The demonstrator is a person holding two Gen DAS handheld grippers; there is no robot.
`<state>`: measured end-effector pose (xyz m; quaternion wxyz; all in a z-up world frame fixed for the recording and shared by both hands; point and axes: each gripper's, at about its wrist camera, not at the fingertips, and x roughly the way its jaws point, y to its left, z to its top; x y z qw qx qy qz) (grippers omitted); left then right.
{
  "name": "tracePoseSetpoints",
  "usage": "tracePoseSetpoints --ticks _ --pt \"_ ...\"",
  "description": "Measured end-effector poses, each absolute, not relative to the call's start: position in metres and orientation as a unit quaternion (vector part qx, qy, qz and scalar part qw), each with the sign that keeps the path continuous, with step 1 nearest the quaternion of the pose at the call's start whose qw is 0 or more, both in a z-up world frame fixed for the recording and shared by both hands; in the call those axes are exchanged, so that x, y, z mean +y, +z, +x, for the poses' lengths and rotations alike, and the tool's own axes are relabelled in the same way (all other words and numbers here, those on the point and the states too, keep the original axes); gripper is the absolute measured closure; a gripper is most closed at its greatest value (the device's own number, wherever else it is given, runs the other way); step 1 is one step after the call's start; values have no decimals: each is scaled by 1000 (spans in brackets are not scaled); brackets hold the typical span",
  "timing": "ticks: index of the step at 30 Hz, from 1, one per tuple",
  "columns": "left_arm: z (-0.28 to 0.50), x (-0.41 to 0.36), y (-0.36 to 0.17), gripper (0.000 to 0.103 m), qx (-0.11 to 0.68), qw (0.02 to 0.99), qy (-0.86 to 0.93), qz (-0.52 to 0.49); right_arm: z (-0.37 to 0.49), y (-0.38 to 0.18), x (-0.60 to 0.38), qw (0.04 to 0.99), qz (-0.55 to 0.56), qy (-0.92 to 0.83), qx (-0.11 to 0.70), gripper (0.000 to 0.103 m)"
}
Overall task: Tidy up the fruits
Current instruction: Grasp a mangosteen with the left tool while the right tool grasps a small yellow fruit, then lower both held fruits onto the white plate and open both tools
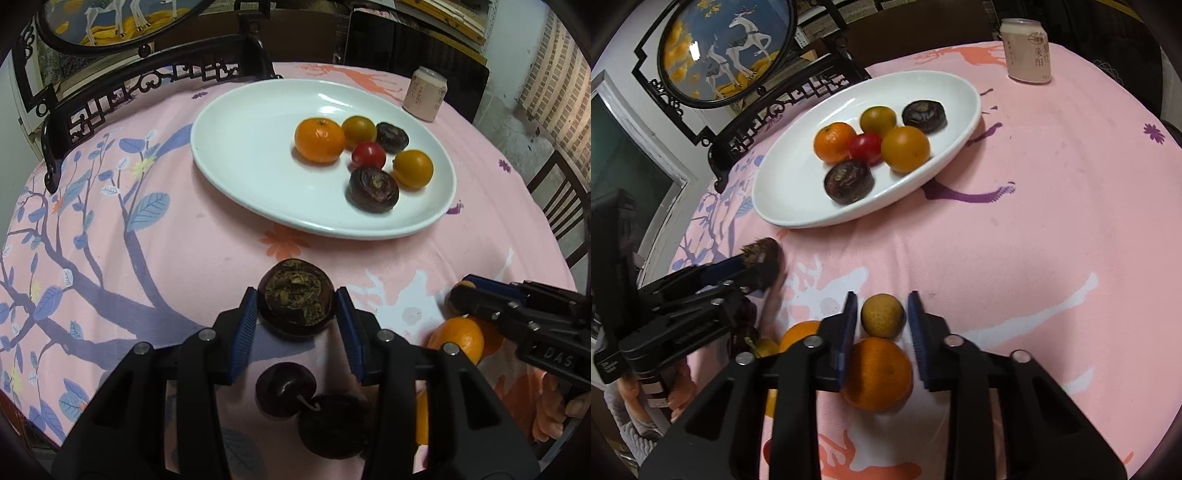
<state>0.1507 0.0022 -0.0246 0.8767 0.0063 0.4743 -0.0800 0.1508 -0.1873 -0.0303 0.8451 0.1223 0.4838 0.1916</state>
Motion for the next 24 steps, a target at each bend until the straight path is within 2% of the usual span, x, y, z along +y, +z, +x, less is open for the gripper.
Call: tracePoseSetpoints --ticks 7,13,18,24 --pt "148 3 -17 59 463 883 -82 1 148 -15 -200 857 147 191 456 79" --pt "137 10 22 59 418 902 -104 -24 143 9 -206 874 166 197 411 79" --pt "164 11 36 59 411 907 -86 -27 169 23 -187 881 153 190 407 79" --pt "200 9 22 56 424 902 -78 -38 208 8 -170 885 135 165 415 79"
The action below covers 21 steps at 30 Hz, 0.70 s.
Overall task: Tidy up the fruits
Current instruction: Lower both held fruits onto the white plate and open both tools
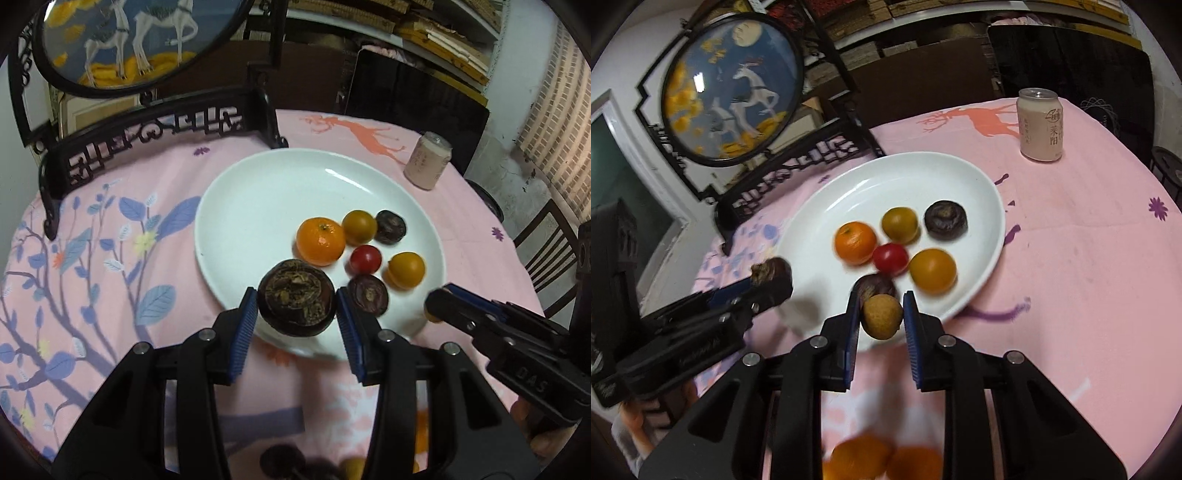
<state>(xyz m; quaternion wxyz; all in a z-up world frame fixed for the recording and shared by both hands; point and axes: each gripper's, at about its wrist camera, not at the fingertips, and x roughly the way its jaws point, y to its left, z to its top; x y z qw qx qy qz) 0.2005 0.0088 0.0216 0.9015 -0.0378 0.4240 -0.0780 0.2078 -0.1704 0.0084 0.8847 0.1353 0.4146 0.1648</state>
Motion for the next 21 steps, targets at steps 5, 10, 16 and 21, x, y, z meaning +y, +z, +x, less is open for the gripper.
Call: tracePoseSetpoints --ticks 5,10,16,21 --pt "199 18 22 38 413 906 -77 -48 207 6 -188 883 171 172 402 68" --pt "183 29 28 35 402 911 -73 -58 187 7 -198 881 174 178 402 68" --pt "158 47 13 30 421 902 -63 -75 155 -3 -208 869 187 192 417 66" --pt "124 53 7 29 422 902 -67 -65 130 -7 -209 867 179 200 420 59"
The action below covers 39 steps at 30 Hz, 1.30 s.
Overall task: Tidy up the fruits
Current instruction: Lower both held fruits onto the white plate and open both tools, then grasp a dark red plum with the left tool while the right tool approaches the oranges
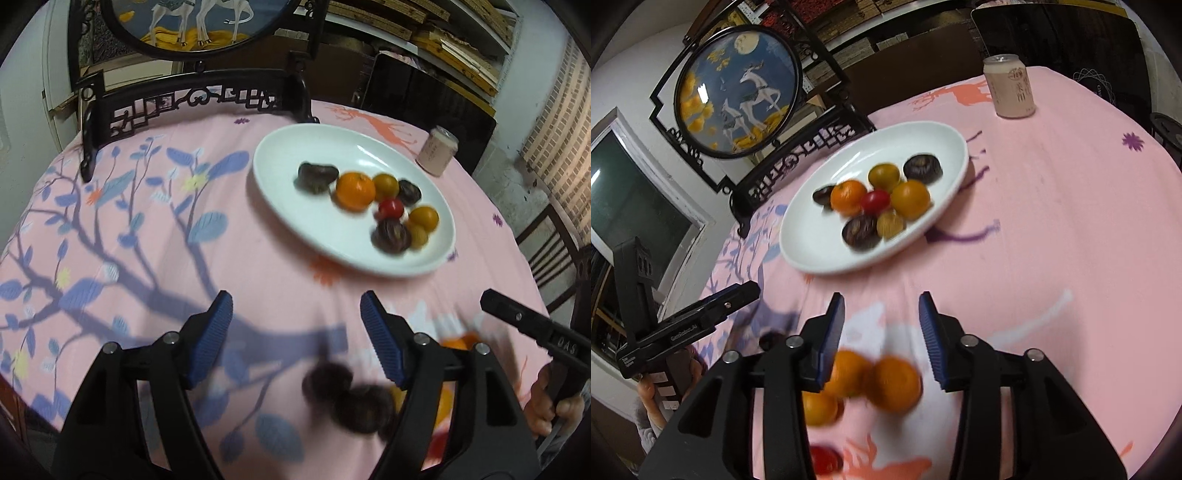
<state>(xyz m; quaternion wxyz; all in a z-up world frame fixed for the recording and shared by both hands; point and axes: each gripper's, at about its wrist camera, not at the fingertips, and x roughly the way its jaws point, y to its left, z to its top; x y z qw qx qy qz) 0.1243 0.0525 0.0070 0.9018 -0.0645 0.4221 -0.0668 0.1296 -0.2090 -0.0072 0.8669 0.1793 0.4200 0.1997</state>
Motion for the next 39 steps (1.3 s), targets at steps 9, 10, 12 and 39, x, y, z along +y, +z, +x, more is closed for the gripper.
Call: tracePoseSetpoints --ticks 9,10,12,39 --pt "90 42 -4 26 429 898 -92 -36 117 -10 -214 869 179 196 416 51" --pt "92 42 -6 26 432 897 -89 -34 118 -11 -216 869 183 194 418 51" --pt "96 43 -12 26 444 891 -83 -38 119 -11 -218 867 186 192 420 51" --pt "114 62 -22 40 461 882 -68 -77 117 -8 -215 871 174 191 419 51"
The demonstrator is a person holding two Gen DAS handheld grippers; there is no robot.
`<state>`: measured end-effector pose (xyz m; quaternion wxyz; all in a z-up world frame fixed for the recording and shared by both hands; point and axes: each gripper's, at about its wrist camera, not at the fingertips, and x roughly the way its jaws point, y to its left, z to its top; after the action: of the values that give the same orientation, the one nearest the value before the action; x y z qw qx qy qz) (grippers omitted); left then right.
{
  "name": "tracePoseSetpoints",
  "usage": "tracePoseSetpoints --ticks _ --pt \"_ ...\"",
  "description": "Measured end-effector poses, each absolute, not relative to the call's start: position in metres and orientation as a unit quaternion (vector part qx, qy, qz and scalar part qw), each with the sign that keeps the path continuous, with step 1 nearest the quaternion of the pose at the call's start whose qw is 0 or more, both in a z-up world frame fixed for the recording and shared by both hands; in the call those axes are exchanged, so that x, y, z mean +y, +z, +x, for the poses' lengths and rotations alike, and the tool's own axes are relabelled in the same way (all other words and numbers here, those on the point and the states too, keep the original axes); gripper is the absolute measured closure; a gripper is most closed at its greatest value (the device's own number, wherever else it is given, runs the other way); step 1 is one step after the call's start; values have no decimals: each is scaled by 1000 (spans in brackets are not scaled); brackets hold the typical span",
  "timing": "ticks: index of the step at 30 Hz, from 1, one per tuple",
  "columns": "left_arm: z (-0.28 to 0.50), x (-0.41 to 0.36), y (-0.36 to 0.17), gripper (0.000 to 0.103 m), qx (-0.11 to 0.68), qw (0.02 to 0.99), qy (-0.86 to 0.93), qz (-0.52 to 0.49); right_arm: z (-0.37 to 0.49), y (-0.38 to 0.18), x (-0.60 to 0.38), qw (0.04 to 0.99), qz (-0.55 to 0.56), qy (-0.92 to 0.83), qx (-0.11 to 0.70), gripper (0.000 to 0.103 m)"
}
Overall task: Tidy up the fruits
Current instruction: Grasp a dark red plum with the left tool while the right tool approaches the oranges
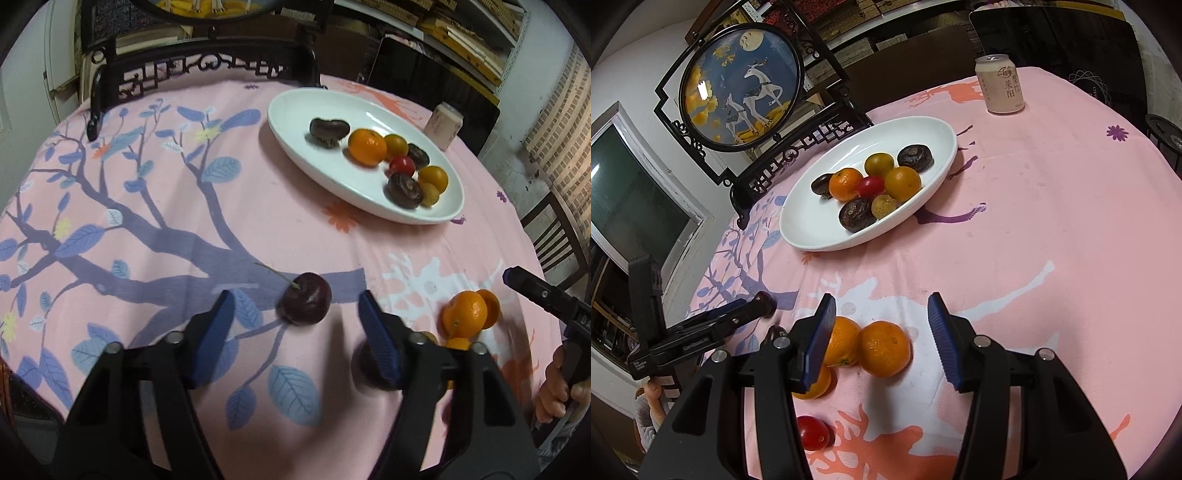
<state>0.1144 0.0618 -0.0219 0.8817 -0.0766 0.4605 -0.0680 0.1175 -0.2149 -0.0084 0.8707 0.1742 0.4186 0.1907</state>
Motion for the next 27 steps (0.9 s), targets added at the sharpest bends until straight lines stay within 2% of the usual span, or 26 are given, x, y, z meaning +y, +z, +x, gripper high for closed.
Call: tracePoseSetpoints --ticks 2,3,4,5,13,27 --pt "117 60 -26 56 468 877 -71 -77 117 -8 -214 871 173 192 419 51" --pt "117 59 -26 58 466 879 -69 -72 117 -8 -214 871 172 192 419 51" --pt "117 59 -25 69 465 880 -72 -71 117 -8 -213 870 171 193 420 51" --pt "117 59 -26 74 467 877 -83 -79 117 -8 -213 870 170 194 420 51" --pt "111 55 -17 74 442 892 -76 -59 113 -18 -206 853 160 209 451 51" --pt "112 54 -18 74 445 891 -74 -49 117 -36 -212 835 193 206 472 51"
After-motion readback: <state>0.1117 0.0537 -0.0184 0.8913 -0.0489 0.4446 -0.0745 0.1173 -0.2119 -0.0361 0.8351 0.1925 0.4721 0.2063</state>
